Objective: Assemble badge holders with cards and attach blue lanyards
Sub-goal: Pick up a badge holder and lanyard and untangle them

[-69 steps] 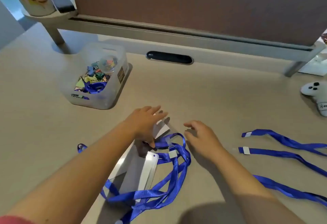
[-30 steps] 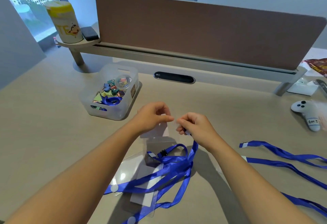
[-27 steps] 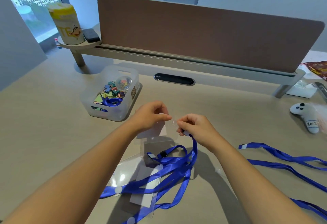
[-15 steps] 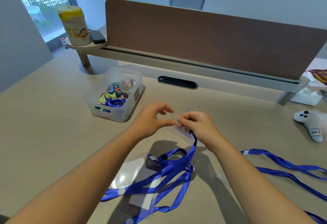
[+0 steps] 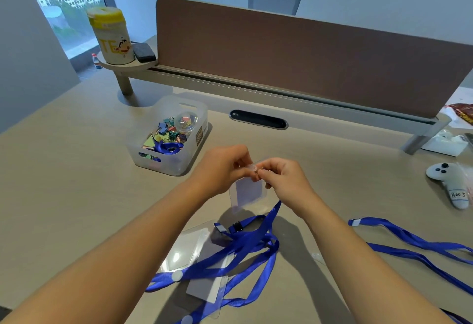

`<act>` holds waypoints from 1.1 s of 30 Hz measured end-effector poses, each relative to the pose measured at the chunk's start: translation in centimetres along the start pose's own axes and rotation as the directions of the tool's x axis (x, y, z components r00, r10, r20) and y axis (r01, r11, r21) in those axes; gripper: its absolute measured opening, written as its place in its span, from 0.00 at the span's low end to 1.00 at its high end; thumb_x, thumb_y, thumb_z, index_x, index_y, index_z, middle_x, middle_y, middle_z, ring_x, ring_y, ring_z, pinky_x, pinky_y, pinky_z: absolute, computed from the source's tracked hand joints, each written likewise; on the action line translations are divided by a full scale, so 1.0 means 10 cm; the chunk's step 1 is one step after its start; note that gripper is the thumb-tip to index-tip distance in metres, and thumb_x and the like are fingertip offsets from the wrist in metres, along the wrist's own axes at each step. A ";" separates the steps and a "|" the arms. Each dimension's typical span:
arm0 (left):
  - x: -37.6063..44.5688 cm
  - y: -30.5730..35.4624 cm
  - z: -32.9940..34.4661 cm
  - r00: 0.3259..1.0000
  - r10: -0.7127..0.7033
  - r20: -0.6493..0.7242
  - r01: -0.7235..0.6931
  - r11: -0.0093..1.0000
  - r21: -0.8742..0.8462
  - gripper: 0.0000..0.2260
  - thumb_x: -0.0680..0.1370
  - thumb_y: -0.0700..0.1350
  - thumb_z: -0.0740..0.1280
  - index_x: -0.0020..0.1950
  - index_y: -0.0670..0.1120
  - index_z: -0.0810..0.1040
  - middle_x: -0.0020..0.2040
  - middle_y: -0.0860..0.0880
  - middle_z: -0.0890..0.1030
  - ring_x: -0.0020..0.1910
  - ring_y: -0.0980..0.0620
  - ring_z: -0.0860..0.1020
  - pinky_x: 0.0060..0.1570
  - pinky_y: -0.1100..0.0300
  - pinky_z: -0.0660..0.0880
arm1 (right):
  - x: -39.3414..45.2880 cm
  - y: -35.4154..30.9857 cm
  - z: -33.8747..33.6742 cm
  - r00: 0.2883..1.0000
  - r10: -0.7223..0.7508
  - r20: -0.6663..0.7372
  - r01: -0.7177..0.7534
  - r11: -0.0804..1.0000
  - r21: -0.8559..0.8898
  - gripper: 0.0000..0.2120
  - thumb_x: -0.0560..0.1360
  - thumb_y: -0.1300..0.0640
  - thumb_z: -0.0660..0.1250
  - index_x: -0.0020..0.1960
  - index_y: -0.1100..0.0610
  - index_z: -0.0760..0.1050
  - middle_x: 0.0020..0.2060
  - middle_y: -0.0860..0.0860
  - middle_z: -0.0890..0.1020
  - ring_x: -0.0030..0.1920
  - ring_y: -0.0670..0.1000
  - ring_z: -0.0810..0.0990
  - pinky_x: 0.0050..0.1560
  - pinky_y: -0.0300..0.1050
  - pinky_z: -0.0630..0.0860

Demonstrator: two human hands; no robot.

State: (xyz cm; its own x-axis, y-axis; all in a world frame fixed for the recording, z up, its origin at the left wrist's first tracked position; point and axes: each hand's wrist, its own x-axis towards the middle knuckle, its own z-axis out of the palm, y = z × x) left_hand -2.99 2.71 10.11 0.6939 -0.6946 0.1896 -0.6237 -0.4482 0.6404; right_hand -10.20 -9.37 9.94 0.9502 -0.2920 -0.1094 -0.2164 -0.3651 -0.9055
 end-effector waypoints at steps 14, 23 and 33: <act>0.08 0.06 0.00 0.994 -0.059 -0.093 0.039 0.978 -0.203 0.08 0.74 0.41 0.65 0.44 0.36 0.78 0.39 0.44 0.79 0.40 0.49 0.75 0.44 0.53 0.74 | 0.05 -0.06 0.06 0.984 -0.058 -0.167 0.055 0.998 -0.022 0.10 0.77 0.64 0.57 0.49 0.65 0.76 0.30 0.47 0.74 0.32 0.41 0.71 0.30 0.24 0.69; 0.21 0.04 -0.16 0.995 -0.055 -0.080 0.024 0.935 -0.354 0.07 0.74 0.40 0.64 0.48 0.38 0.76 0.37 0.52 0.76 0.38 0.58 0.74 0.40 0.70 0.72 | 0.11 -0.19 0.05 0.972 -0.029 -0.234 0.055 0.993 0.107 0.10 0.77 0.63 0.58 0.49 0.65 0.77 0.30 0.49 0.75 0.28 0.39 0.73 0.29 0.24 0.69; 0.37 0.00 -0.09 0.982 -0.087 -0.165 0.025 0.937 -0.348 0.07 0.75 0.38 0.63 0.51 0.39 0.77 0.46 0.40 0.81 0.45 0.48 0.77 0.48 0.53 0.76 | 0.28 -0.46 -0.21 0.966 0.127 -0.225 -0.048 0.945 0.325 0.12 0.76 0.61 0.60 0.34 0.56 0.73 0.27 0.50 0.71 0.26 0.46 0.64 0.27 0.34 0.65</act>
State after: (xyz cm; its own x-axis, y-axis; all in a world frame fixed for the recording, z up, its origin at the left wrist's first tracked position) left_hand -0.16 0.64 11.49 0.7954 -0.5506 0.2533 -0.4422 -0.2414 0.8638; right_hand -7.03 -10.35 14.64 0.8398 -0.5276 -0.1280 -0.1773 -0.0436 -0.9832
